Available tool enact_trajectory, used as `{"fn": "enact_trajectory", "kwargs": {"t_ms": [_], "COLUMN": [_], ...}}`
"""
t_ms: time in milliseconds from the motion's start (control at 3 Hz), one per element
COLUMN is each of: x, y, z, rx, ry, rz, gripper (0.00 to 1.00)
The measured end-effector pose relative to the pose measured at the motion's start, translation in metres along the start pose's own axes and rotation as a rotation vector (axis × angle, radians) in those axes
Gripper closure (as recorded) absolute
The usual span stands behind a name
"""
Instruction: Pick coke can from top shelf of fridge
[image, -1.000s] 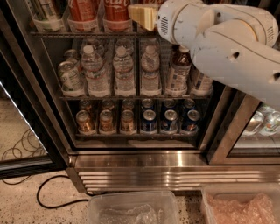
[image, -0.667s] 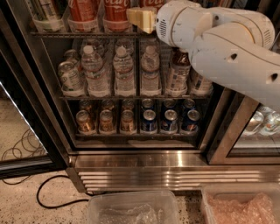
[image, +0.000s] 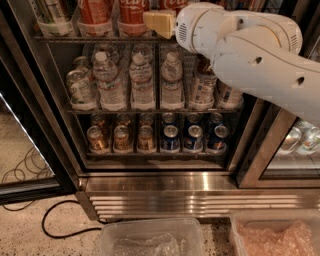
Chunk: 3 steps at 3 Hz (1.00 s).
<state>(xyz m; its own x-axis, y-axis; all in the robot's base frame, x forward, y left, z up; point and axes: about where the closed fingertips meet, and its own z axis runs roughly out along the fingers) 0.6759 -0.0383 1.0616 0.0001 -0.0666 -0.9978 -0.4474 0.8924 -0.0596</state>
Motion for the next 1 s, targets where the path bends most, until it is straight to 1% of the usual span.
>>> {"fn": "enact_trajectory", "kwargs": {"t_ms": [1000], "x": [-0.003], "y": [-0.022], "z": [0.017], "rx": [0.030], "ry": [-0.028], "rz": [-0.006], "gripper": [0.23]}}
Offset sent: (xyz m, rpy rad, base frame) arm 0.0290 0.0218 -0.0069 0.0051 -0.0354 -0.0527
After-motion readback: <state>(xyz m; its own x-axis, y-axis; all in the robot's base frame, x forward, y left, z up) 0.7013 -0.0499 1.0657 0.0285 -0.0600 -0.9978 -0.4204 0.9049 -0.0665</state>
